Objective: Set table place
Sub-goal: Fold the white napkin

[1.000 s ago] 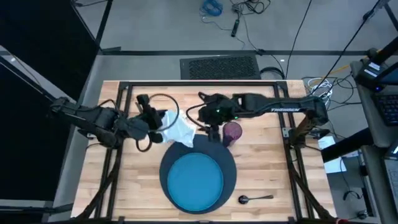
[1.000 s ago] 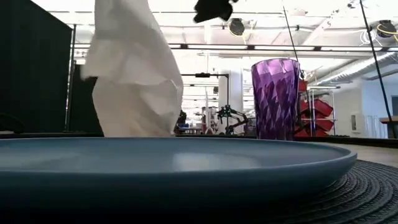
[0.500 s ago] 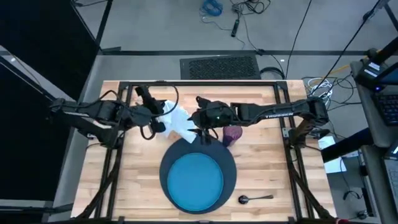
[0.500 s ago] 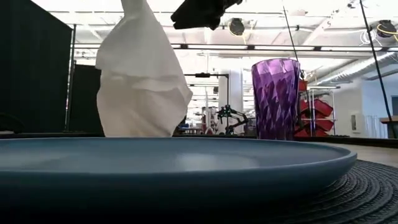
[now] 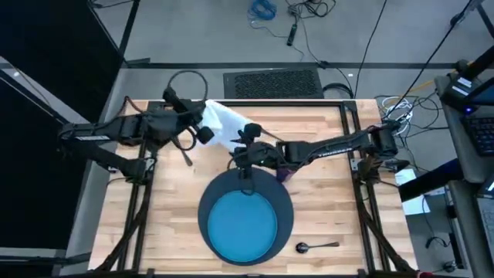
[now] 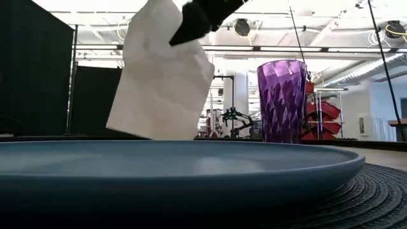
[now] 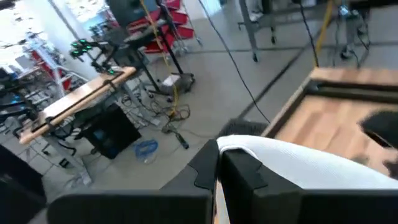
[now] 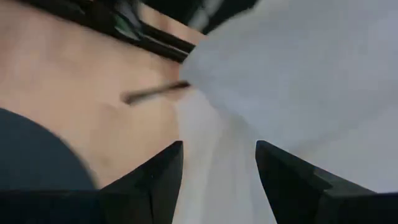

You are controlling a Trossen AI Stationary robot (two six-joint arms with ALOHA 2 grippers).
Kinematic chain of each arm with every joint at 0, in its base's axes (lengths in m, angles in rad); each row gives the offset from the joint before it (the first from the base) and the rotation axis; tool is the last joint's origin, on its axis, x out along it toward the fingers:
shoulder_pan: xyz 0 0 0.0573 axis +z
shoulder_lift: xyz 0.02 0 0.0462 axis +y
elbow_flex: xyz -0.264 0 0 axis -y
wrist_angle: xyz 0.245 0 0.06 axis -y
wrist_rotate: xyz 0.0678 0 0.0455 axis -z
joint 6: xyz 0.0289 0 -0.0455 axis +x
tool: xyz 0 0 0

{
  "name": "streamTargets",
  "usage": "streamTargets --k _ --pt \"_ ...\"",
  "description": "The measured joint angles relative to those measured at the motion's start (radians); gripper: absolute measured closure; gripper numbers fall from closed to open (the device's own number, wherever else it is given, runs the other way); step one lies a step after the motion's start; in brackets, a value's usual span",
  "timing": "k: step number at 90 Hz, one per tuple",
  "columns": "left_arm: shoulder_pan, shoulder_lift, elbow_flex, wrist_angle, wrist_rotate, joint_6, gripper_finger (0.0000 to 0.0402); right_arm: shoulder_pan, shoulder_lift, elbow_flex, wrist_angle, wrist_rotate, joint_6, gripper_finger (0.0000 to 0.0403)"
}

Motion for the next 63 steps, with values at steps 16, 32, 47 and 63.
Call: streamTargets --k 16,32,47,63 --pt "0.0 -0.005 0.004 0.046 -0.006 0.001 0.0401 0.006 0.053 0.0 0.179 0.144 -0.266 0.0216" --pt "0.015 -0.011 0.005 0.105 -0.021 0.05 0.0401 0.0 0.1 0.0 0.41 0.157 -0.468 0.0216" --pt "0.032 -0.016 0.005 0.294 0.016 0.114 0.0401 -0.026 0.116 0.0 0.489 0.109 -0.521 0.0216" --pt "0.032 -0.014 0.006 0.32 0.085 0.109 0.0402 -0.051 0.116 0.0 0.517 0.108 -0.498 0.0216"
